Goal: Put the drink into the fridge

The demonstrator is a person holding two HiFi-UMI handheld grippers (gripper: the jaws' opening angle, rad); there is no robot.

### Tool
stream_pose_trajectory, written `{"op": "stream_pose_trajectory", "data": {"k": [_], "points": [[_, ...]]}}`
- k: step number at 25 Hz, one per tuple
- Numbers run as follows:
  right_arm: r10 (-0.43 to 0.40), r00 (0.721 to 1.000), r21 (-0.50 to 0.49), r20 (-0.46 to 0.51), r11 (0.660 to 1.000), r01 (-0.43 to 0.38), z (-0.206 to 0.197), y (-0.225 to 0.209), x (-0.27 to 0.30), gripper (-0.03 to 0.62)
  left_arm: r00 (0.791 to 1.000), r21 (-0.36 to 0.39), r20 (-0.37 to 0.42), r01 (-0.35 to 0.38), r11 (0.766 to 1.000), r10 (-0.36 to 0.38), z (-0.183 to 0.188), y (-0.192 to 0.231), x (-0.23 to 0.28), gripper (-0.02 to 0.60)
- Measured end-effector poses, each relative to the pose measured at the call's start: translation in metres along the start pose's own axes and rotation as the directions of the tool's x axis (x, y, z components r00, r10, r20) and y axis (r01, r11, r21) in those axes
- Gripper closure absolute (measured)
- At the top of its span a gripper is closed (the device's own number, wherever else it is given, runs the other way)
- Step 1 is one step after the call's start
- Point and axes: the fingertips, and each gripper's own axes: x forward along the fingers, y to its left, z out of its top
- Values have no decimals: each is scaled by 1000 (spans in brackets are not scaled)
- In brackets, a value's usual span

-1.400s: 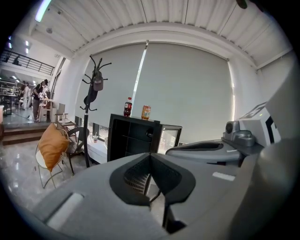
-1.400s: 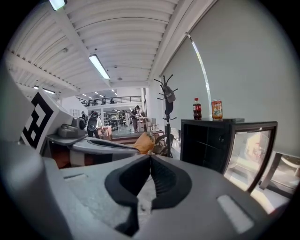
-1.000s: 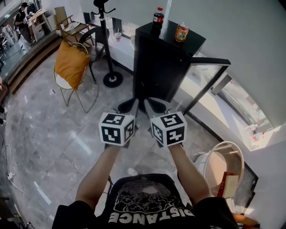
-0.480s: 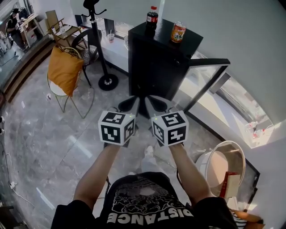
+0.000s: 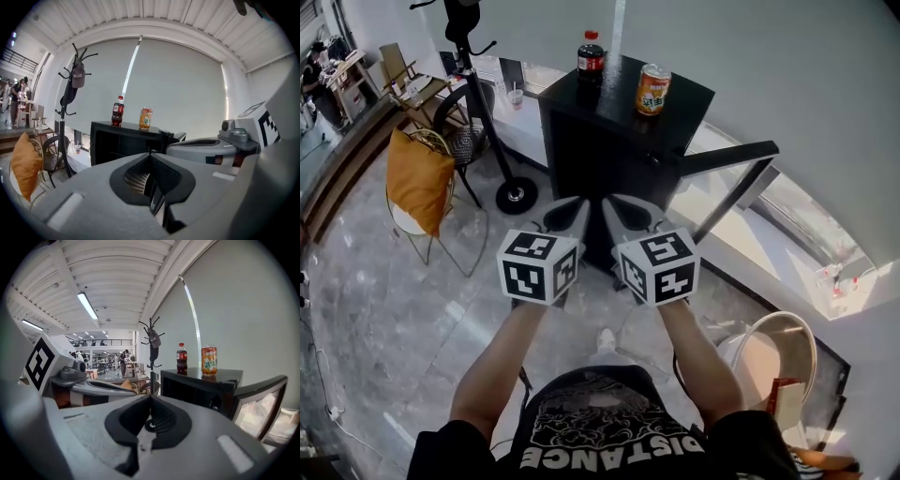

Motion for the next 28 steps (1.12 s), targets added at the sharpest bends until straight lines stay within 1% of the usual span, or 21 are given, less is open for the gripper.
{"op": "stream_pose_trajectory", "data": {"k": [3,6,13,18,24,28], "points": [[-16,1000,-14,19,1000,16,19,-32,8,592,1000,6,2,24,1000,-25,19,1,32,577],[-12,1000,-32,23,999,13,36,-59,13,592,999,16,-4,40,999,-40,33,0,62,577],[24,999,-78,31,997,-21,74,-109,24,592,998,13,46,48,999,-49,72,-1,111,578],[27,999,-72,29,997,-25,88,-144,30,592,997,3,53,49,999,-49,91,1,140,578],[-12,999,-69,45,998,15,99,-177,44,591,997,26,45,57,998,-58,102,6,162,577],[-48,998,-69,36,996,51,102,-191,56,579,996,39,38,76,996,-77,110,14,174,577]]}}
